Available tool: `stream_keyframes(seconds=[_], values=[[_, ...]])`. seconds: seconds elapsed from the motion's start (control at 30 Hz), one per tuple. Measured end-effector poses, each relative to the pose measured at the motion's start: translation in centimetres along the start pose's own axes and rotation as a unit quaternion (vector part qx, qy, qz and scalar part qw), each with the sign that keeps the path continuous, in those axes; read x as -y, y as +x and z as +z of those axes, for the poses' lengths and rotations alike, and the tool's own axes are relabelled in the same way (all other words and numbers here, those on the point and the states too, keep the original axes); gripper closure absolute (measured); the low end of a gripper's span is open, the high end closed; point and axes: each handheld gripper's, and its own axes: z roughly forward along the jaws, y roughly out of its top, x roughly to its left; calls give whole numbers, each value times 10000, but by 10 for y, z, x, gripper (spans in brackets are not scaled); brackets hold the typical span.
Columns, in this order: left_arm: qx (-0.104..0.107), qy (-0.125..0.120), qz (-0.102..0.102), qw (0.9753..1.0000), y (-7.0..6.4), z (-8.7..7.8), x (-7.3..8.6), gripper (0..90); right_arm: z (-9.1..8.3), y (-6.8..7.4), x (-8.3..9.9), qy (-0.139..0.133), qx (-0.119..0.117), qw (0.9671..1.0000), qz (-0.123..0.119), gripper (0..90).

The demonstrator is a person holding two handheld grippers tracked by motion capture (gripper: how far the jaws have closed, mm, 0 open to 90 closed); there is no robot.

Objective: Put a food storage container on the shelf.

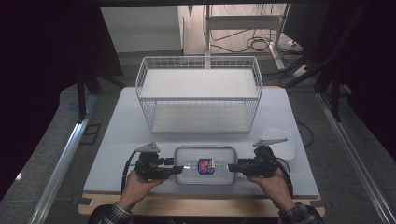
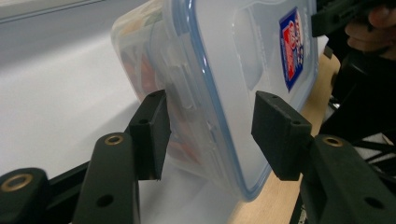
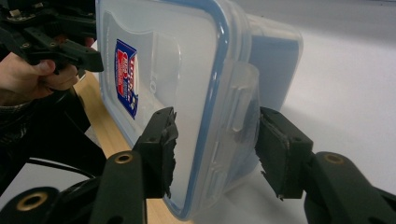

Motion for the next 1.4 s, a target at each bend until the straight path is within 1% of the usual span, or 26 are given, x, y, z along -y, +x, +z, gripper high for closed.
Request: stream_keyframes(seconds=[0.07,0.13,0.17,0.2,0.27,0.3,0.33,0.37,0.4,0.43,0.47,0.5,0.53,0.57,0.6,0.63,0.67,0.7,0.83,1.0,1.1,1.2,1.27,1.4], values=[[-12,-15,-26,10000,-1,1,0,460,-1,1,1,-1,18,10000,-12,496],[61,-15,-84,9999,2,1,0,463,-1,2,3,-30,31,10000,4,496],[130,-10,-165,9998,5,1,0,463,-1,2,3,-47,42,10000,-16,495],[190,8,-195,9996,7,2,1,463,-1,3,3,-51,67,9999,-56,495],[344,115,-280,9990,11,4,2,450,-1,4,4,-24,99,9999,-80,491],[374,199,-306,9986,12,7,2,423,-1,4,4,-44,102,9999,-74,490],[350,312,-286,9985,11,12,3,378,-1,4,5,-51,91,9999,-74,489],[327,303,-276,9986,11,14,3,330,-1,4,5,-26,111,9999,-80,485],[301,311,-280,9987,10,14,2,317,-1,5,5,-6,127,9999,-84,481],[282,219,-269,9990,11,11,0,337,0,4,5,2,133,9999,-82,478],[324,223,-338,9987,14,9,-1,395,0,3,6,5,130,9999,-49,475],[442,175,-447,9979,17,7,0,424,0,3,6,-26,86,9999,-46,485],[593,112,-590,9964,22,5,2,452,0,4,6,-33,92,9999,-74,489],[634,82,-630,9960,24,4,3,491,0,6,6,-21,157,9997,-180,490],[654,79,-664,9956,24,2,4,501,0,7,6,-19,166,9997,-189,493],[644,97,-670,9956,24,1,4,511,1,8,5,-32,183,9996,-233,494],[612,107,-628,9961,23,0,3,516,1,8,5,-49,178,9996,-224,495],[587,112,-631,9962,22,0,3,519,2,7,5,-74,165,9996,-198,495],[649,61,-722,9953,22,-2,5,533,3,4,6,-161,68,9998,48,494],[567,13,-800,9952,21,-2,5,534,3,4,6,-215,67,9996,143,498],[516,-129,-873,9948,21,-3,4,533,4,6,6,-245,134,9995,118,500],[454,-273,-914,9944,19,-8,1,534,5,6,5,-271,76,9995,134,502],[431,-332,-871,9947,17,-11,-2,534,4,7,3,-322,65,9994,97,502],[394,-473,-808,9948,13,-17,-11,534,-3,13,-8,-495,101,9987,-45,500]])
